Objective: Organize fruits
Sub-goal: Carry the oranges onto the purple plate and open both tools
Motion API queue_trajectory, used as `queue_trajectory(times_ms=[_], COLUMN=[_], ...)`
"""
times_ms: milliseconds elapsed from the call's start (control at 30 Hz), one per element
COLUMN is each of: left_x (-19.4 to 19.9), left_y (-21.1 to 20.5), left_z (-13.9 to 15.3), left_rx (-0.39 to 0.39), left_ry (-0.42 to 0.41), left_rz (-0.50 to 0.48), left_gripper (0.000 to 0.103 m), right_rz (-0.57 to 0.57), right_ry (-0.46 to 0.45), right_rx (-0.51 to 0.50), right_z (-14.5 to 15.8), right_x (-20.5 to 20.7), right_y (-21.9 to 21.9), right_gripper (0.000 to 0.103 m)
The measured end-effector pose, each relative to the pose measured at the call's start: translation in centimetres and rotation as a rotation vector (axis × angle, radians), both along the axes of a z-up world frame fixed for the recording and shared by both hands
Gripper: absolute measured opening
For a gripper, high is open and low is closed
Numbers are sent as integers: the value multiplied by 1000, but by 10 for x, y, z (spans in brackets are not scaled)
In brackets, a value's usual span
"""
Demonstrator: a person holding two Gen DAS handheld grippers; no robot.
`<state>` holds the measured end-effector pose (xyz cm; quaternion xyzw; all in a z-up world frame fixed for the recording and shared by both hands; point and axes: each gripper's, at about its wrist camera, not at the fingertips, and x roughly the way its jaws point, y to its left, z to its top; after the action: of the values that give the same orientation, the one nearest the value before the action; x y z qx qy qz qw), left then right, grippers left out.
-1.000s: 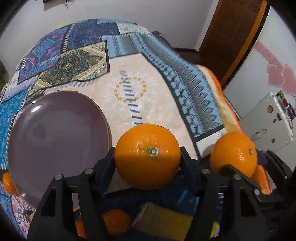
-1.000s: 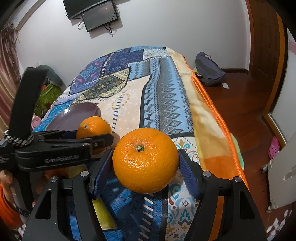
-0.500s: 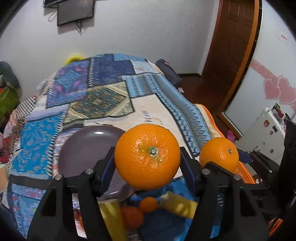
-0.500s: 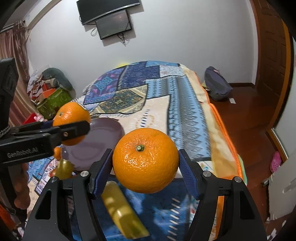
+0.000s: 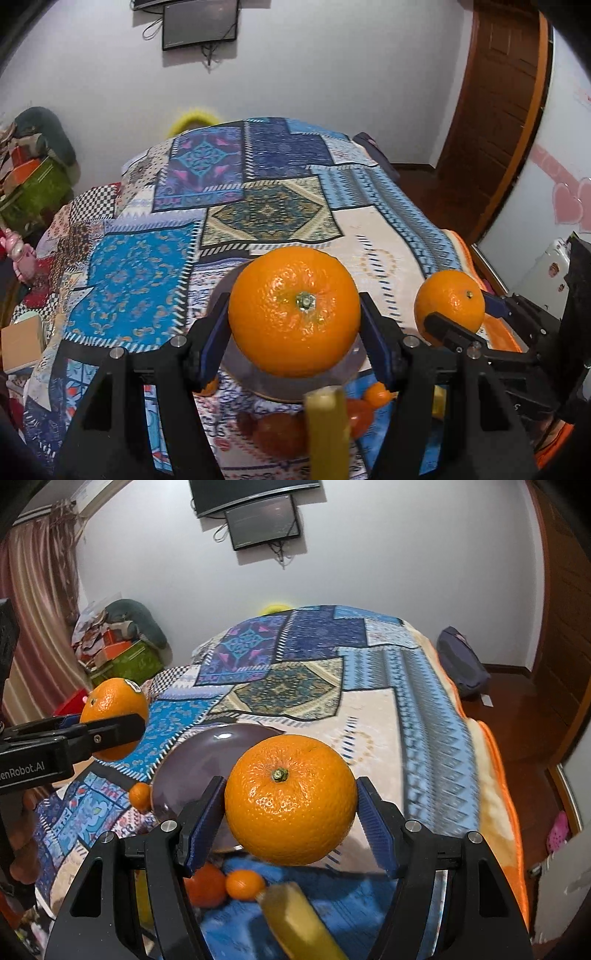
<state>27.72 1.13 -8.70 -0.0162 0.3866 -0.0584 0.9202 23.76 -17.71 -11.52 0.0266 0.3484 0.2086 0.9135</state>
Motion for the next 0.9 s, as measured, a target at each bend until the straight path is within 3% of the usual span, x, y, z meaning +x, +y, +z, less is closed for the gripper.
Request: queue_trajectory(times_ms=[500, 900], left_x=[32, 60], left_y=[31, 31], left_z=[-40, -72], left_rx=[5, 4], left_ry=[71, 130], left_rz=[-8, -42], left_gripper=[65, 65], right_rz=[90, 154], right_ry=[29, 92], right_rx=[-75, -160], right_z=[-20, -47], right_x=[32, 47], right_y=[52, 73], right_gripper=[67, 67])
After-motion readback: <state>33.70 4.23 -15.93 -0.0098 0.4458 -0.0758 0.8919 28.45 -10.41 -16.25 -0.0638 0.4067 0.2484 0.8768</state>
